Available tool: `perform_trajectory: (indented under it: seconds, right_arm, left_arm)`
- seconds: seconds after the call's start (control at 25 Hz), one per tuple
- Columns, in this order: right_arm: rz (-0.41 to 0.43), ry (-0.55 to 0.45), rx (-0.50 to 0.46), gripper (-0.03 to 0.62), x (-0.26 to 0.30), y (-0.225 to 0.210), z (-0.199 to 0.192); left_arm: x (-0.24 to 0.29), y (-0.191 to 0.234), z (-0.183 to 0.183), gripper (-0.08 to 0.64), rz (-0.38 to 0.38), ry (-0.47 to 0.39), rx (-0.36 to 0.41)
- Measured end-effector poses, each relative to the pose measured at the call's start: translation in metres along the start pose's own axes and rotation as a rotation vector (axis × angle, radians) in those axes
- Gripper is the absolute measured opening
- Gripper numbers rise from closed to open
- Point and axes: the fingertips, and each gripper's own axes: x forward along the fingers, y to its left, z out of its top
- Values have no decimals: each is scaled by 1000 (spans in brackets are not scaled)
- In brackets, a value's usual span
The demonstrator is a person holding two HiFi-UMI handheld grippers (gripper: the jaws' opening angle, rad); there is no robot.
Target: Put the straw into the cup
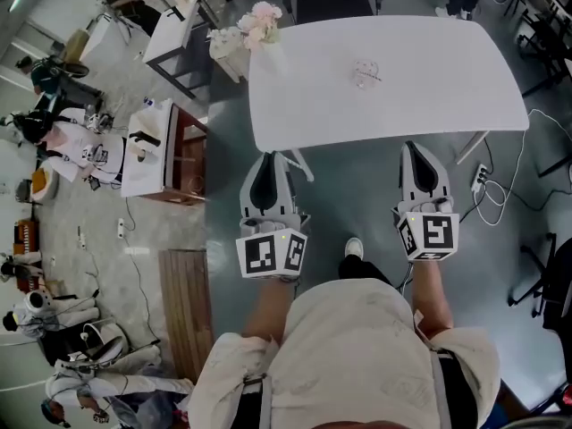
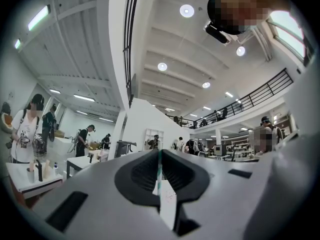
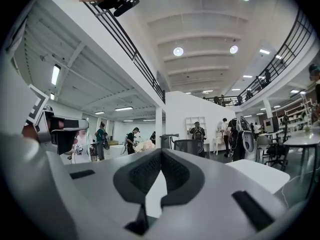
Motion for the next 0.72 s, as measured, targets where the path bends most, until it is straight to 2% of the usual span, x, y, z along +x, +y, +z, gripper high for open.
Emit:
perform_trajectory:
  seconds: [0.36, 0.72]
  right_arm:
    - [-1, 17, 43, 2, 65, -26, -18]
    - [-99, 44, -13, 2, 140, -30, -19]
  left_arm:
    - [73, 2, -11, 25, -20, 24, 19]
    - [160, 43, -34, 25, -121, 34, -63]
